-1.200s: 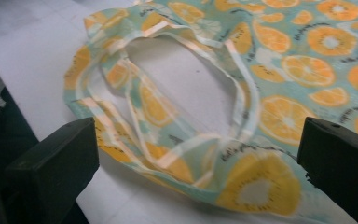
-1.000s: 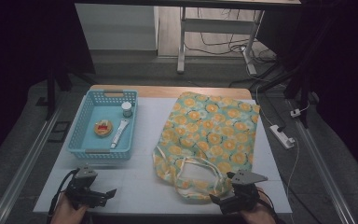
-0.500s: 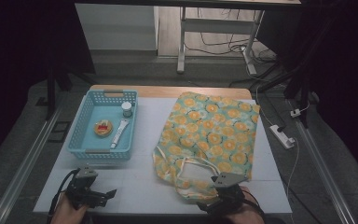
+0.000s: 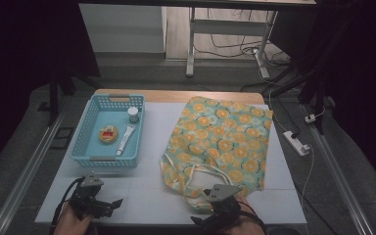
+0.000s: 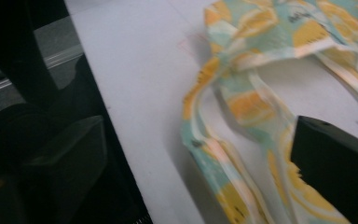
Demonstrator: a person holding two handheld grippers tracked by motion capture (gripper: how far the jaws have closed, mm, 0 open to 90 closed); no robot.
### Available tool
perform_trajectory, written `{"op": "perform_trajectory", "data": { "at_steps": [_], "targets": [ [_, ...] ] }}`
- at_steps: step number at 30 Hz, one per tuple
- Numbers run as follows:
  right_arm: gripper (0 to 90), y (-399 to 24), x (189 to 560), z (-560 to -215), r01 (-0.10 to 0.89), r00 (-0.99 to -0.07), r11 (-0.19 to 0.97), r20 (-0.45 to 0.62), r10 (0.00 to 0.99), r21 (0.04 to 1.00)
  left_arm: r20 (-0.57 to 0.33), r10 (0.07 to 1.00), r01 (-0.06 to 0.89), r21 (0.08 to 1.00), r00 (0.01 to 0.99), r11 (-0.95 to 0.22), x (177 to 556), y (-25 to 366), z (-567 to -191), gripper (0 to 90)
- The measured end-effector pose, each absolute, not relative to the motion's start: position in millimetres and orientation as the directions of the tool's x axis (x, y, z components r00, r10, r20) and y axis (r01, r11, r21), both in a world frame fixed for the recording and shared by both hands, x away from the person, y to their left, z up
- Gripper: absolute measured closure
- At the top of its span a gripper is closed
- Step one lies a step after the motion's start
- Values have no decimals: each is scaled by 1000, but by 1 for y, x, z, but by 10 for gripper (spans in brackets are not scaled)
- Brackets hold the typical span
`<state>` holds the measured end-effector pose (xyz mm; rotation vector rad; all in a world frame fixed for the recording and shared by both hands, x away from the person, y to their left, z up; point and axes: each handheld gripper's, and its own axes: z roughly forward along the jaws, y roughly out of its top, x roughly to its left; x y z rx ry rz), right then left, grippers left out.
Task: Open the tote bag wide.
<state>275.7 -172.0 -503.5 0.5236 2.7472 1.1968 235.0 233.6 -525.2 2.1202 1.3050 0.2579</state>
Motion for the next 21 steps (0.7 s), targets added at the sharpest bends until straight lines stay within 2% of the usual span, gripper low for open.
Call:
{"op": "perform_trajectory", "data": {
  "at_steps": [4,11,16,17,21],
  "targets": [
    [268,-167,277,-507,250,-948,668,38,315,701,-152,858,734,602,491,-314,235,234,-525,0],
    [545,-172,286,-518,266,-945,750,12,326,606,-146,858,736,596,492,-321,235,233,-525,1],
    [858,-180,291,-514,286,-943,731,44,331,620,-141,857,735,593,496,-327,236,232,-526,3],
    [891,-181,291,-513,285,-944,731,47,328,620,-141,857,736,592,496,-328,236,232,-526,4],
    [896,-182,290,-509,285,-945,729,53,324,622,-141,858,736,593,494,-326,236,232,-526,4]
  ]
}}
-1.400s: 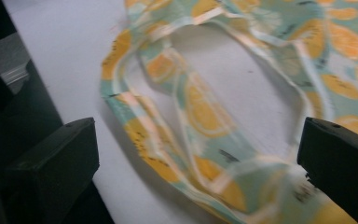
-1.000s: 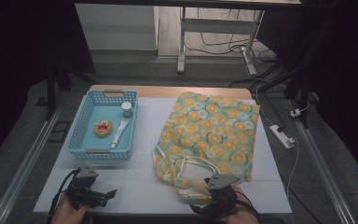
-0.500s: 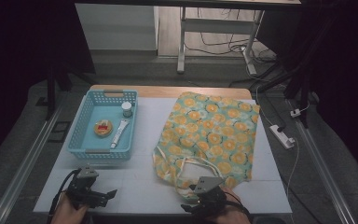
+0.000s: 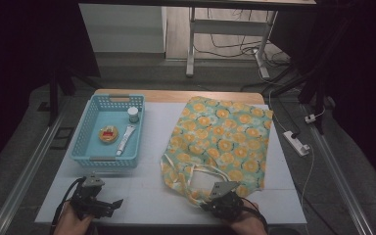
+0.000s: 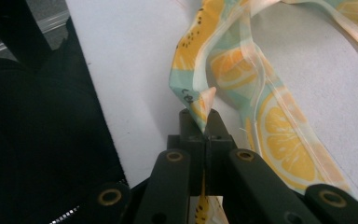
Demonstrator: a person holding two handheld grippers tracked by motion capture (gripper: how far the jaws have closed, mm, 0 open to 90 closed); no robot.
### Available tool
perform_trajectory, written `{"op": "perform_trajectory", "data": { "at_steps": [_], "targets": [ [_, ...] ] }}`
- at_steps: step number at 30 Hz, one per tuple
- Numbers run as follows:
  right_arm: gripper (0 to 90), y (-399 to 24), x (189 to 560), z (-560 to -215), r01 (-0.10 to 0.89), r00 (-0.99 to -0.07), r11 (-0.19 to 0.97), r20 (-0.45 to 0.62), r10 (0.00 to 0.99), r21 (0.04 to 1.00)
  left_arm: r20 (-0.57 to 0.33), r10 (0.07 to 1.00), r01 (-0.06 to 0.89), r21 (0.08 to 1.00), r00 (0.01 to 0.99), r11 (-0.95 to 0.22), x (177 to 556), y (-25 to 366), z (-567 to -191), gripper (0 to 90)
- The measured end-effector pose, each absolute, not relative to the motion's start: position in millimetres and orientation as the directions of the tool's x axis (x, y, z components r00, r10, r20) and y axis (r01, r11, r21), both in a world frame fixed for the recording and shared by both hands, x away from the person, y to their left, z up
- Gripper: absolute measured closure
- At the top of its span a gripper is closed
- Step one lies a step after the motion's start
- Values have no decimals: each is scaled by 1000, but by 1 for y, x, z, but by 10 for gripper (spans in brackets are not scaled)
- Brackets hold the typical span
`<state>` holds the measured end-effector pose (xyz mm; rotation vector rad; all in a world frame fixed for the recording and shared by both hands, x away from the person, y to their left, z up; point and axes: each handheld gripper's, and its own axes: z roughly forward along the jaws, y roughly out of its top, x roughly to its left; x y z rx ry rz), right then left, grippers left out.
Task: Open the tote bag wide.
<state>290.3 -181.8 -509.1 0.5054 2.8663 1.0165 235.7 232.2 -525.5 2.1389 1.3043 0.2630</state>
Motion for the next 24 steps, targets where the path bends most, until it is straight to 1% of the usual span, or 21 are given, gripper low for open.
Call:
{"op": "perform_trajectory", "data": {
  "at_steps": [6,10,14,24],
  "targets": [
    [896,-184,291,-500,286,-946,715,66,319,639,-150,858,734,602,491,-315,235,234,-525,3],
    [896,-187,297,-493,289,-946,697,85,313,656,-137,855,724,609,500,-326,234,232,-524,2],
    [896,-189,306,-485,295,-944,679,97,314,673,-150,856,724,616,494,-310,234,234,-524,0],
    [896,-190,323,-462,267,-944,651,57,326,711,-171,851,729,614,497,-302,235,236,-524,0]
  ]
}}
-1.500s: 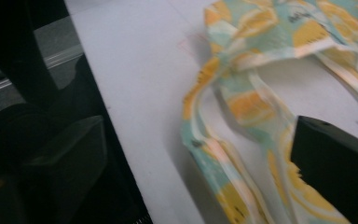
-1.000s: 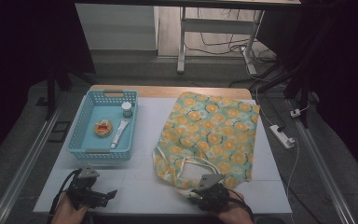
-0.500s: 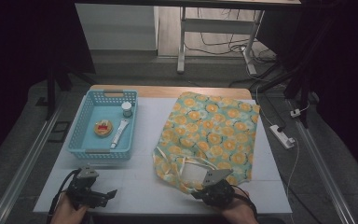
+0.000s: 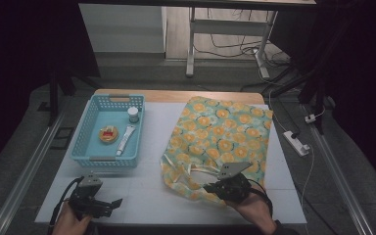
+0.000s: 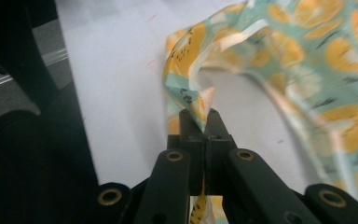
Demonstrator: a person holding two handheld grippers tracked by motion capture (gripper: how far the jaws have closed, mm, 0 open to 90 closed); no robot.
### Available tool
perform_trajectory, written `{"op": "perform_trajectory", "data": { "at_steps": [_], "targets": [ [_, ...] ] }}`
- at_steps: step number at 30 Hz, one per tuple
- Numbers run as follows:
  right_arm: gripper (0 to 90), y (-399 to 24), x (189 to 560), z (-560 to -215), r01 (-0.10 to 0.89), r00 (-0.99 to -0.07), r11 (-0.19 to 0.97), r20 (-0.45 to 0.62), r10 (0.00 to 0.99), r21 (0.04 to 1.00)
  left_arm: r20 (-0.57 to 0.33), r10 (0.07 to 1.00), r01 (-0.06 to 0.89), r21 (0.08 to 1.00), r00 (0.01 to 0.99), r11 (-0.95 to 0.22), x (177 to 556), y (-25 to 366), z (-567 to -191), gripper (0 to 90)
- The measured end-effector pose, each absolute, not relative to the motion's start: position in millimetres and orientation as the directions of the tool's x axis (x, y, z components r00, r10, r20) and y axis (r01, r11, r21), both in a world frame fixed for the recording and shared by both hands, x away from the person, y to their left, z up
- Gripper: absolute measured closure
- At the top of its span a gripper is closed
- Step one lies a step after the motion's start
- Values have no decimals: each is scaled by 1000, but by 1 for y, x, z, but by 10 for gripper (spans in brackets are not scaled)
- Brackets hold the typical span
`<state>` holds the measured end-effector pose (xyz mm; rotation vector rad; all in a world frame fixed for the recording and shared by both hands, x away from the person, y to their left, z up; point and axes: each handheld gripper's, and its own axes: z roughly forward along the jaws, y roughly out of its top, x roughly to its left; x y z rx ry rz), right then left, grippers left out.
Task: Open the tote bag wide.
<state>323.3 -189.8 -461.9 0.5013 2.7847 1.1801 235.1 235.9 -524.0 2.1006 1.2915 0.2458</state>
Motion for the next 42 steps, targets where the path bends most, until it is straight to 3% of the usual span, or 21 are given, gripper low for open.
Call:
{"op": "perform_trajectory", "data": {
  "at_steps": [10,18,22,42],
  "targets": [
    [896,-198,355,-452,284,-923,618,34,383,733,-269,831,741,630,487,-231,239,246,-524,0],
    [896,-198,372,-444,280,-915,599,22,402,750,-264,825,733,636,499,-240,241,244,-524,0],
    [896,-197,386,-438,314,-911,560,77,404,767,-277,823,739,633,496,-232,242,245,-525,0],
    [896,-194,436,-424,309,-866,538,-1,500,784,-253,807,725,628,534,-283,241,240,-525,2]
  ]
}}
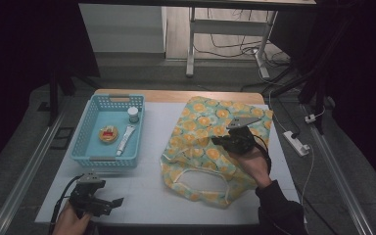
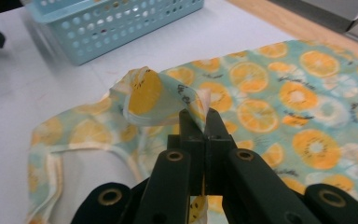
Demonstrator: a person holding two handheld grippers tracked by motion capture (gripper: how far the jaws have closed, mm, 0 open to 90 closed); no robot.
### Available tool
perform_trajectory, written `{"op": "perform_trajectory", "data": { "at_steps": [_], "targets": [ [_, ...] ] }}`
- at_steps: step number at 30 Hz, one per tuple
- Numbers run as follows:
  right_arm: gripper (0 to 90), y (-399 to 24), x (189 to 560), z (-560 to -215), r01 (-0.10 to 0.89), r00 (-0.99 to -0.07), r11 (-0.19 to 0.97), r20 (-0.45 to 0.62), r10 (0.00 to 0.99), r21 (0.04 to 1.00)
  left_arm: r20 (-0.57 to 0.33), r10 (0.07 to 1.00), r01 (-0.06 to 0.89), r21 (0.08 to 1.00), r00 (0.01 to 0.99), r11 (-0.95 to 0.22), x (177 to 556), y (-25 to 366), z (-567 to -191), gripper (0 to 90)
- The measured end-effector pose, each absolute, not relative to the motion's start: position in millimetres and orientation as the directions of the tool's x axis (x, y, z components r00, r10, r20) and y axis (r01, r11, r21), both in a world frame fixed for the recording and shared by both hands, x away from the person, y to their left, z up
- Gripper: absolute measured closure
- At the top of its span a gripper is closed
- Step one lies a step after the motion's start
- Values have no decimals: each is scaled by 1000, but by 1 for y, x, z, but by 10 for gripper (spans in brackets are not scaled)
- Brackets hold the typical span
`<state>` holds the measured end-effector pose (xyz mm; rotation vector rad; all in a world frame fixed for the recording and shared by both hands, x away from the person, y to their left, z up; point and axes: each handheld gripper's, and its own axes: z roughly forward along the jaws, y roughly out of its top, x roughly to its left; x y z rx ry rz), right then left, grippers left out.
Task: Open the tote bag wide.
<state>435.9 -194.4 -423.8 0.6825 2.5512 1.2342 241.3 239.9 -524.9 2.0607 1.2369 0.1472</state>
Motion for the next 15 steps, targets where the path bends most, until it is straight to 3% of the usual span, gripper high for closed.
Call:
{"op": "perform_trajectory", "data": {
  "at_steps": [15],
  "targets": [
    [896,-200,472,-421,334,-832,505,-3,555,796,-257,809,732,621,529,-282,243,240,-525,3]
  ]
}}
